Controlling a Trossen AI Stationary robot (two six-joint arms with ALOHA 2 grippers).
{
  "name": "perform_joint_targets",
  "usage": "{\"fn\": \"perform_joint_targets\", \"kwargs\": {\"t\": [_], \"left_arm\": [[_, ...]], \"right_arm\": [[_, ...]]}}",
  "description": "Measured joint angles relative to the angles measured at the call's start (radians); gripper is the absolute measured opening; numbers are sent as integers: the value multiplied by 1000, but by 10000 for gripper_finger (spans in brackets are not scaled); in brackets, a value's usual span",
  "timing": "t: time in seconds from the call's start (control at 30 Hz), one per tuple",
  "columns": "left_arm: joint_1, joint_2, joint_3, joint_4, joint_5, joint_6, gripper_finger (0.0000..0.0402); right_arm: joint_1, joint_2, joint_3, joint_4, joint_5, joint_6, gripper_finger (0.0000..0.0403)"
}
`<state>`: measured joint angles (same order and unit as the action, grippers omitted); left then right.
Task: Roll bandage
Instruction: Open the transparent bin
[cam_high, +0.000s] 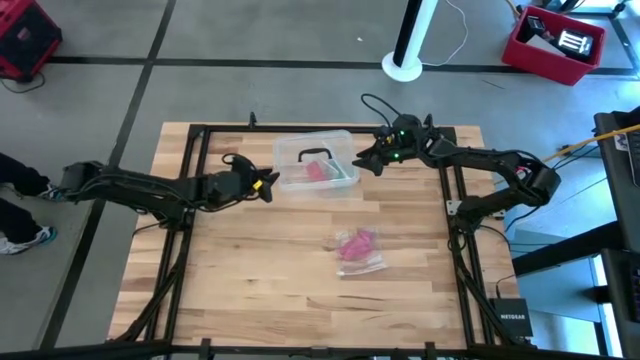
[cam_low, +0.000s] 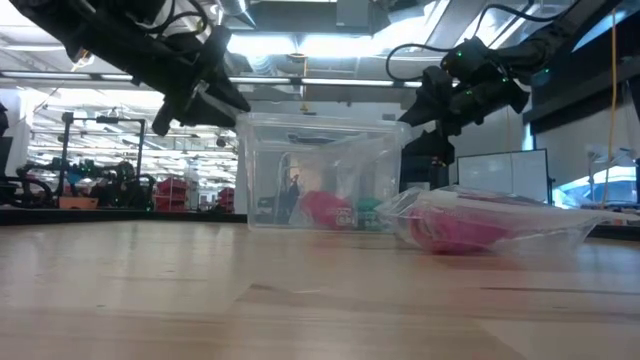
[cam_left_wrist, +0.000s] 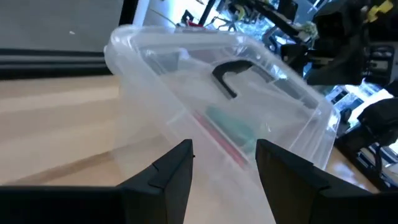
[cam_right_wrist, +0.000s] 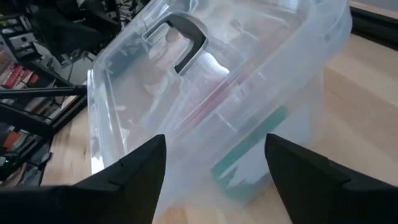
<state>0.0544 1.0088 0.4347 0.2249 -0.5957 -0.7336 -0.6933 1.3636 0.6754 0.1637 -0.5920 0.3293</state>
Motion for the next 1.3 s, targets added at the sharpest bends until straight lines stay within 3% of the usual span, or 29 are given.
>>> {"fn": "perform_joint_targets", "kwargs": {"t": [0.3,0.57,0.97,1.17,1.3], "left_arm": [[25,41,-2,-3,-15,-18,166],[10,42,-2,118,15,122,166],[-2,27,-2,90,44,212,166],[-2,-121,35,-6,53,286,166],[15,-182,35,-192,45,187,166]], "right_arm": [[1,0,0,11,5,5,273],[102,0,-1,35,29,7,273],[118,0,75,2,-3,47,272],[117,0,81,-16,-3,73,272],[117,0,81,-7,6,82,272]]}}
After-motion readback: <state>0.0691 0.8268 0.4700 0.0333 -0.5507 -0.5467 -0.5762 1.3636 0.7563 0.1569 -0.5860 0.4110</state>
